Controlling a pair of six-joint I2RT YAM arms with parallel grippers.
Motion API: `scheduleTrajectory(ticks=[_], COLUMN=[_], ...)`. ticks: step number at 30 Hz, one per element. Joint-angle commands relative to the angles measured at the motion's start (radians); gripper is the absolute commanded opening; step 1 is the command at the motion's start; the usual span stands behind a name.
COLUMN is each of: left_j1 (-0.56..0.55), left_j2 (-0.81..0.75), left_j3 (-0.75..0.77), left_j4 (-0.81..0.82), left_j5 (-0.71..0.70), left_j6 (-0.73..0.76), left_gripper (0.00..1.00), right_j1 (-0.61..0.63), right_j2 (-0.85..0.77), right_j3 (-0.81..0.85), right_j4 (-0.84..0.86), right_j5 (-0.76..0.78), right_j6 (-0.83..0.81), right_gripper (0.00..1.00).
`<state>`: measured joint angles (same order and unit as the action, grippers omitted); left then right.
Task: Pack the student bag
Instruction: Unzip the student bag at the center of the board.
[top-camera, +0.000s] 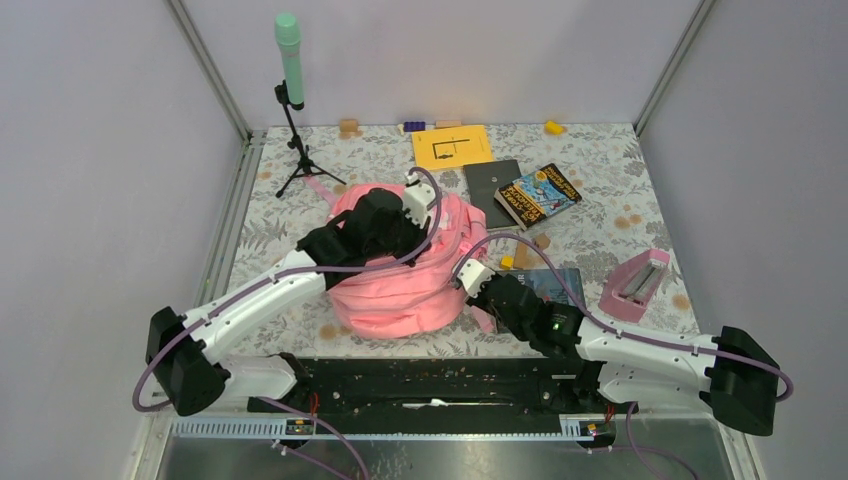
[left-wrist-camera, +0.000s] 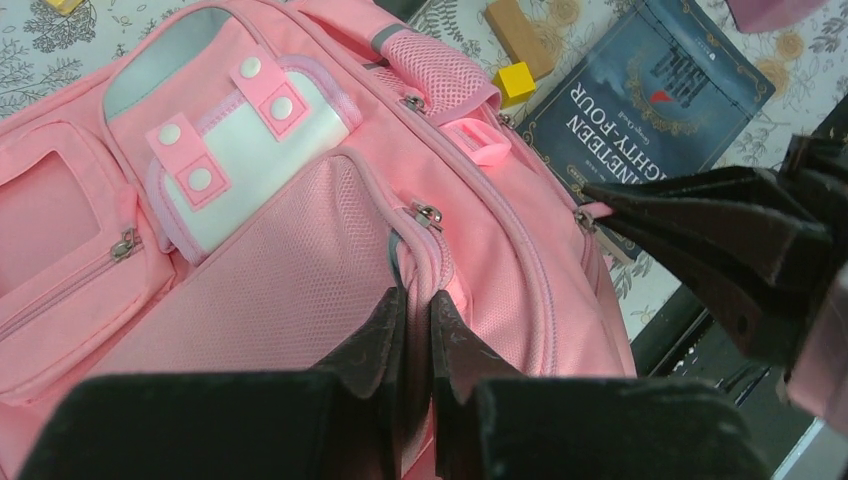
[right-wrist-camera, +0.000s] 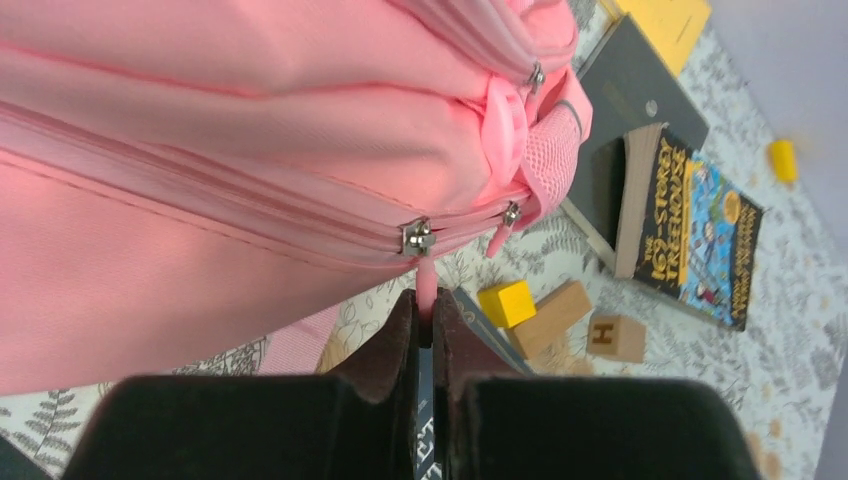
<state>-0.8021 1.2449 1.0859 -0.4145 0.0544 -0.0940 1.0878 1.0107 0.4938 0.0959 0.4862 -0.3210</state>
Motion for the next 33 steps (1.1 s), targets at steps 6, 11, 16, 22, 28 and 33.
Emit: scheduleTrajectory(ticks=[6,11,16,22,28,33], left_j1=[0.019,0.018,0.021,0.033,0.056,0.087], left_j2=[0.101,0.146,0.185,0.215,0.249,0.268], left_j3=[0.131,0.167,0.205,0.254,0.273,0.278], left_j4=[0.063,0.073,0.077,0.072,0.073,0.083], left_j5=[-0.086,-0.079,-0.101,-0.105,-0.09,-0.074], left_j6=[-0.101,-0.127,-0.142,-0.138,-0.147,-0.168], left_gripper=[0.0,0.0,0.0,0.0,0.0,0.0], right_j1=[0.069,0.101,0.15,0.21,0.268,0.31], right_j2=[-0.02,-0.016,-0.008,0.0,-0.011,0.002], right_j3=[0.022,0.034,0.021,0.013,0.026,0.042], right_j4=[0.252,0.229,0.222,0.215,0.218,0.224], right_j5=[-0.018,-0.05,-0.061,-0.037,-0.036,-0.014], right_j6=[-0.145,-0.167,-0.186,-0.18,-0.154,-0.147], right_gripper=[0.0,0.0,0.0,0.0,0.0,0.0])
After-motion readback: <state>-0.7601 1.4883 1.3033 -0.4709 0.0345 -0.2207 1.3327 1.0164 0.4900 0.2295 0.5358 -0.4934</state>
